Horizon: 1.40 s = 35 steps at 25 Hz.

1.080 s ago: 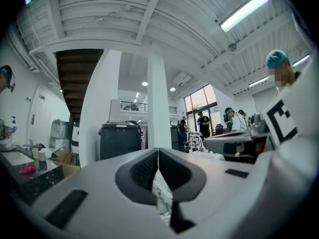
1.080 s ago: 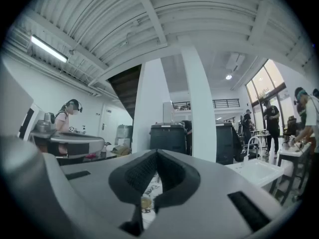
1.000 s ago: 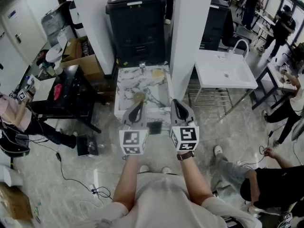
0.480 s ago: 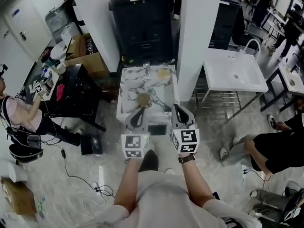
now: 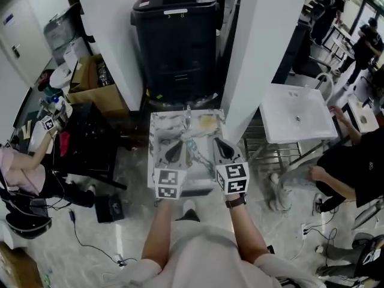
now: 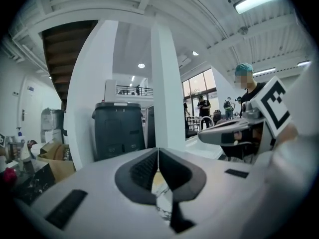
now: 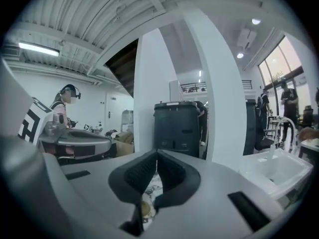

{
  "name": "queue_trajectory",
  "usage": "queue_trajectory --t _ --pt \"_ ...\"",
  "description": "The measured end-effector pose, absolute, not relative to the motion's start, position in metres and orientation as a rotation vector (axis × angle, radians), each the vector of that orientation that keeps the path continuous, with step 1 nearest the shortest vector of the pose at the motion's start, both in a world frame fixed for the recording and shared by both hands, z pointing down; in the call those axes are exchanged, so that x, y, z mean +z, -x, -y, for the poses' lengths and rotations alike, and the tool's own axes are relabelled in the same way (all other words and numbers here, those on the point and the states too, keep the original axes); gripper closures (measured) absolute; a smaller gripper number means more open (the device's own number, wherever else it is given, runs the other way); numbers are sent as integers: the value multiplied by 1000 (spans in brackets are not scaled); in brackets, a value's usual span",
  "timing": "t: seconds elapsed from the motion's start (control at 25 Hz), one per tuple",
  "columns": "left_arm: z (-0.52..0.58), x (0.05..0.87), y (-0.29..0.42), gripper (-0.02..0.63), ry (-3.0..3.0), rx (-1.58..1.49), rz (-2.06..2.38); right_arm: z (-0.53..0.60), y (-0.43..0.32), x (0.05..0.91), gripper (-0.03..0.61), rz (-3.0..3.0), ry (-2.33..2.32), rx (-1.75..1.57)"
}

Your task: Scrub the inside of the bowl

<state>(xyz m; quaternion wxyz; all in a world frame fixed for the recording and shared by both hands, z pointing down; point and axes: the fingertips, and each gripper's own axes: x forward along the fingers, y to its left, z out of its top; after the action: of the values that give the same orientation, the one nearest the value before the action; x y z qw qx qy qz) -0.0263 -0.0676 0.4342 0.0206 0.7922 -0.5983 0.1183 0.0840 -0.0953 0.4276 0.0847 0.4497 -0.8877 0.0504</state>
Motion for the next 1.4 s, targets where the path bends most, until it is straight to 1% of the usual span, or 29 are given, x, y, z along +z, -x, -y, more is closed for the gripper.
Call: queue_trajectory --t 0.24,0.52,0.68,0.96,1.24,1.4 --pt "122 445 63 600 -2483 381 1747 152 -45 432 569 2578 -1366 145" --pt "145 516 82 600 -2416 452 1551 172 -21 466 569 2490 -1259 130" --pt "157 557 86 600 -2364 624 1457 194 -20 486 569 2469 -1237 137" --pt "166 652 81 600 -2211 966 1223 230 -23 535 569 2430 -1136 227" --pt "161 742 66 598 -2075 1174 998 259 -26 576 568 2385 -1026 315" --pt "148 779 60 598 -2030 1252 905 260 -27 600 569 2355 -975 361"
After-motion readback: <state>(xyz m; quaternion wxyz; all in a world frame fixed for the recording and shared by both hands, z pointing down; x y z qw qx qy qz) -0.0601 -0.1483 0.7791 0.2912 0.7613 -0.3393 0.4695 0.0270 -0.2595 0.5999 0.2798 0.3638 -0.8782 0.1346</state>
